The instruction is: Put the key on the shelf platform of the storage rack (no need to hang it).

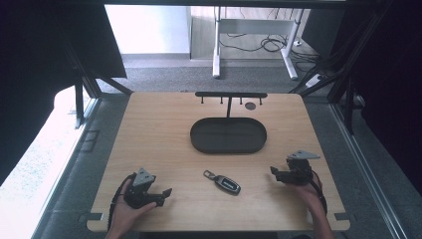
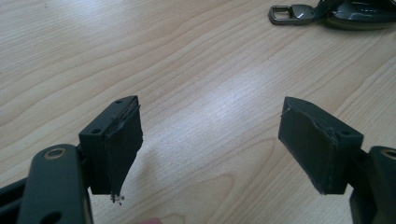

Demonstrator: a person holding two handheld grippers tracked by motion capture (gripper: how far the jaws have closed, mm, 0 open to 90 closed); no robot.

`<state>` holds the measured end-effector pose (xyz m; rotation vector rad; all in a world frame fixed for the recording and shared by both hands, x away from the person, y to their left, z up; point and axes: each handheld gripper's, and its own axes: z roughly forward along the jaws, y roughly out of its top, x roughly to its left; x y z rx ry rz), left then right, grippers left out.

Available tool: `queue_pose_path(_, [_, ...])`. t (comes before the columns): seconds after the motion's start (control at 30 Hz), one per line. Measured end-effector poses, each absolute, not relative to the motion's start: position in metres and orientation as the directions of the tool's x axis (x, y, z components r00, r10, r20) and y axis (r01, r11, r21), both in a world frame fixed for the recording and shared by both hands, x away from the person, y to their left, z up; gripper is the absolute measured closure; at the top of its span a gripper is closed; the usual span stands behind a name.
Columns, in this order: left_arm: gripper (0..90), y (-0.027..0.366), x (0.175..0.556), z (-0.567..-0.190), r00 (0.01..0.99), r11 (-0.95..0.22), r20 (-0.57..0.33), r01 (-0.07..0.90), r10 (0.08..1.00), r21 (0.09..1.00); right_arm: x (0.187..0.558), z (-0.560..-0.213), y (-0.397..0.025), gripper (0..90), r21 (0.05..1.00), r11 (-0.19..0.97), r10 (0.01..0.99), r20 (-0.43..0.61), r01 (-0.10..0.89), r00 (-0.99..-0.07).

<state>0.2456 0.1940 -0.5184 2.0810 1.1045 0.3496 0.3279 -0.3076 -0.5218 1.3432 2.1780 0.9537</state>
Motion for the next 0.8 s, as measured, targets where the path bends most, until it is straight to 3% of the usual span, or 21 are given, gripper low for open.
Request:
queue_pose_path(0.33, [21.9,0.197,0.245,-0.512,0.585,-0.346,-0.092,0.592,0.806,0.728,0.329,-0.509,-0.309,30.0,0.732,0.307,0.876,0.032,0.608,-0.481])
queue_pose_path(0.8, [21.9,0.198,0.244,-0.512,0.584,-0.341,-0.096,0.591,0.806,0.731,0.335,-0.473,-0.274,32.1,0.646,0.511,0.772,-0.056,0.566,-0.633])
